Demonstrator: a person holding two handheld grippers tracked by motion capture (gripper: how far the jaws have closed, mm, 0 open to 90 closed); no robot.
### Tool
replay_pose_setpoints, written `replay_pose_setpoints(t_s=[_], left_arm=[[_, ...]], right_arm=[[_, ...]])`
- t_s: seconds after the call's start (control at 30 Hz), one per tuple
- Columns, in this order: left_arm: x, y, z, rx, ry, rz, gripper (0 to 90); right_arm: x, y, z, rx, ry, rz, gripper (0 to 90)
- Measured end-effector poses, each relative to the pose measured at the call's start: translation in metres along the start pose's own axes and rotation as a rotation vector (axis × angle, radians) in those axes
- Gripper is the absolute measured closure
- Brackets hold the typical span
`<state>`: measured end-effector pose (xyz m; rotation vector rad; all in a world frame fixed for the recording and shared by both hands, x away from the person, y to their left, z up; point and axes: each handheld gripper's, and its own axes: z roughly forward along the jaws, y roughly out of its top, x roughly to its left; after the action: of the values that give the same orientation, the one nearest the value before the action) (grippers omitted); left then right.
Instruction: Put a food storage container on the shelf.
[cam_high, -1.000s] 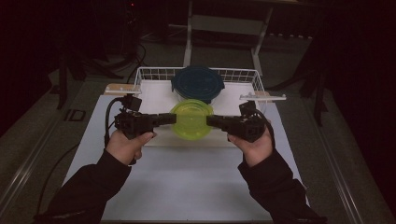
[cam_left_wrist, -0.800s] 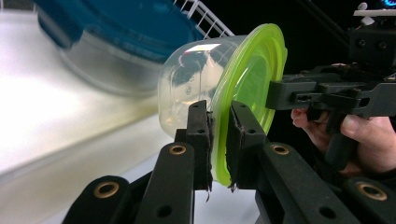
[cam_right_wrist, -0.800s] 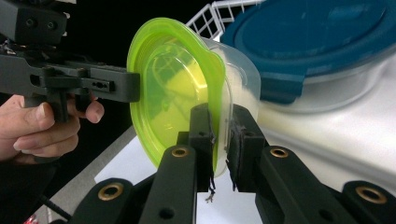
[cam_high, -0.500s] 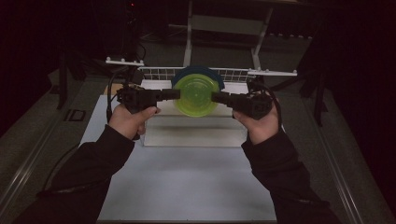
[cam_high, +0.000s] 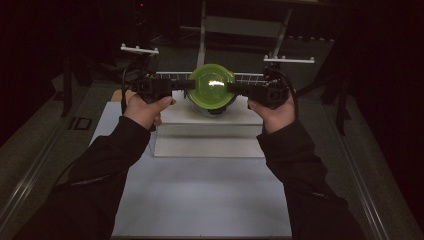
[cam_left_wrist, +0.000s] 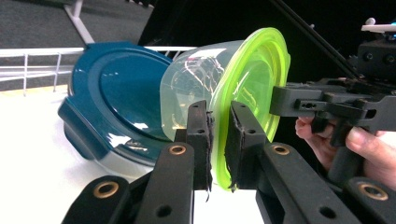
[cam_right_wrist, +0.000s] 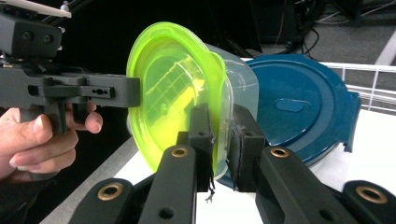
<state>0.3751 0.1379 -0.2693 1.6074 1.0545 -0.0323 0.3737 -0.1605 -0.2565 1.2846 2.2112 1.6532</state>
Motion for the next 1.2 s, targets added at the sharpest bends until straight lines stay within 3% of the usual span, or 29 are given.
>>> replay_pose_setpoints(t_s=[0.03, 0.2, 0.4, 0.53, 0.7, 0.83, 1.2], left_arm=[[0.002, 0.001, 0.001, 0.000, -0.005, -0.017, 79.4], [0.005, 0.003, 0.004, -0.008, -0.014, -0.015, 78.4], [0.008, 0.003, 0.010, -0.016, -0.026, -0.027, 70.9], [0.012, 0.002, 0.014, -0.037, -0.045, -0.067, 69.5], [0.016, 0.004, 0.019, -0.040, -0.043, -0.079, 64.5], [0.017, 0.005, 0.024, -0.042, -0.016, -0.056, 57.2], [0.020, 0.007, 0.031, -0.057, -0.005, -0.068, 39.7]], right_arm=[[-0.001, 0.001, 0.001, 0.001, -0.005, 0.001, 80.8], [-0.006, 0.005, 0.004, 0.007, 0.001, 0.025, 80.6], [-0.014, 0.010, 0.009, 0.018, 0.018, 0.077, 75.6], [-0.019, 0.011, 0.011, 0.011, -0.005, 0.103, 71.9], [-0.025, 0.014, 0.012, 0.002, -0.015, 0.142, 70.3], [-0.023, 0.016, 0.014, -0.001, -0.030, 0.128, 69.5], [-0.022, 0.024, 0.023, 0.034, -0.060, 0.127, 54.1]])
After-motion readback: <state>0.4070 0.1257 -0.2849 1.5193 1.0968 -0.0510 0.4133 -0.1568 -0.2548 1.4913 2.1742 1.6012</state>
